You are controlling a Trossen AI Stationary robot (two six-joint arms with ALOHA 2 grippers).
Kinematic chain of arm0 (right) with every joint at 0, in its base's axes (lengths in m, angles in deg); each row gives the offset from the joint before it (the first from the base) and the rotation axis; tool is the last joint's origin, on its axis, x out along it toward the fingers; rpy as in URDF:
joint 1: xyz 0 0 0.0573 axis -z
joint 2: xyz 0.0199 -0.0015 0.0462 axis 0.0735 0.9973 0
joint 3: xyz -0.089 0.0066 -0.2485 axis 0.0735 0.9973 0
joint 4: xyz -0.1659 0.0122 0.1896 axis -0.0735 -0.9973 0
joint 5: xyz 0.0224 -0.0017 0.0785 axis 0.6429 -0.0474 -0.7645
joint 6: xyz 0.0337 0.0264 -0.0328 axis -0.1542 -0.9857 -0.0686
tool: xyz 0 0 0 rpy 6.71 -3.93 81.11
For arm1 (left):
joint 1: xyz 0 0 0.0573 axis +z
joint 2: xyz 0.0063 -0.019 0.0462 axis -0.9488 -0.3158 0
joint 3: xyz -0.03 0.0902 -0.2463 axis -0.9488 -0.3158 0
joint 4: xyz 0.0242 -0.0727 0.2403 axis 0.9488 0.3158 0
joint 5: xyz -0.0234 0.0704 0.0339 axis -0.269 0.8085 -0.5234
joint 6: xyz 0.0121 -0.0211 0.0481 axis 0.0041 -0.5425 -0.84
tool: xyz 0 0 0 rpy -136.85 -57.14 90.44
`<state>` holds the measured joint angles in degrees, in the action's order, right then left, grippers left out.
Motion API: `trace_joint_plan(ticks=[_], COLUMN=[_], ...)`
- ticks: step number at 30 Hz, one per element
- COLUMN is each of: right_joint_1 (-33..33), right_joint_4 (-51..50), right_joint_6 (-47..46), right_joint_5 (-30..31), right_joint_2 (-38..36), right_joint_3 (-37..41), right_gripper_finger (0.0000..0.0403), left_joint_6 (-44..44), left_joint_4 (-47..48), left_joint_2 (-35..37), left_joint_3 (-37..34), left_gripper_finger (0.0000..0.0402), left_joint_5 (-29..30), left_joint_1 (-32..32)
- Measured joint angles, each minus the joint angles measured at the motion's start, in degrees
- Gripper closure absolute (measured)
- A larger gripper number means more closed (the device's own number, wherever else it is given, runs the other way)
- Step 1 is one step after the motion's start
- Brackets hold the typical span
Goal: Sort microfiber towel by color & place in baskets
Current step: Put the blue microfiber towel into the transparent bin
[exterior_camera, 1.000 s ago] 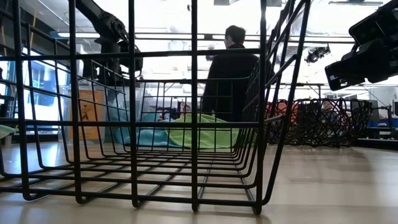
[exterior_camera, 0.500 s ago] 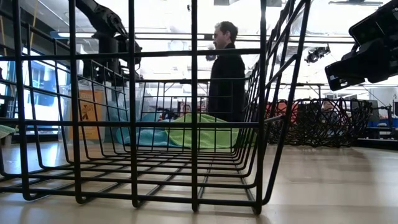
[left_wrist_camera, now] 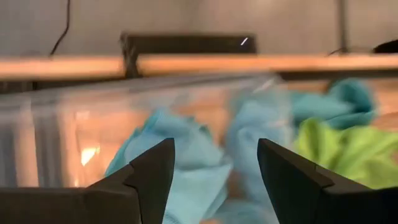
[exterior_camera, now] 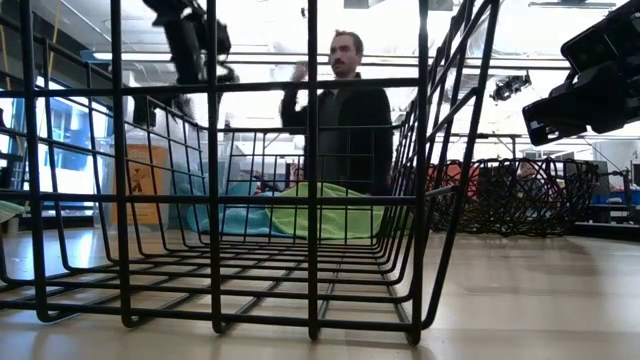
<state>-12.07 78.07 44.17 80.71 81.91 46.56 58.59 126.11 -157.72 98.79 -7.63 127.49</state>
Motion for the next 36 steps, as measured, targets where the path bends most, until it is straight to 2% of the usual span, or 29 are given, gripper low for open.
trace_joint_plan(ticks=[7, 13, 18, 25, 30, 36], right_joint_1=[0.0, 0.0, 0.0, 0.0, 0.0, 0.0], right_joint_4=[0.0, 0.0, 0.0, 0.0, 0.0, 0.0], right_joint_6=[0.0, 0.0, 0.0, 0.0, 0.0, 0.0], right_joint_5=[0.0, 0.0, 0.0, 0.0, 0.0, 0.0], right_joint_2=[0.0, 0.0, 0.0, 0.0, 0.0, 0.0], right_joint_3=[0.0, 0.0, 0.0, 0.0, 0.0, 0.0], right_gripper_finger=[0.0402, 0.0402, 0.0402, 0.0402, 0.0402, 0.0402], left_joint_6=[-7.1, -9.8, -10.0, -8.4, -6.7, -4.9], left_joint_4=[-0.4, -6.0, -15.7, -37.6, -47.4, -62.1], left_joint_2=[0.5, 5.4, 11.5, 19.4, 22.5, 23.5], left_joint_3=[11.4, 10.1, 2.1, -15.5, -25.9, -33.1], left_gripper_finger=[0.0184, 0.0184, 0.0184, 0.0184, 0.0184, 0.0184], left_joint_5=[0.2, 3.3, 7.8, 13.2, 15.2, 14.8], left_joint_1=[-4.4, -14.6, -27.3, -44.5, -52.6, -60.0])
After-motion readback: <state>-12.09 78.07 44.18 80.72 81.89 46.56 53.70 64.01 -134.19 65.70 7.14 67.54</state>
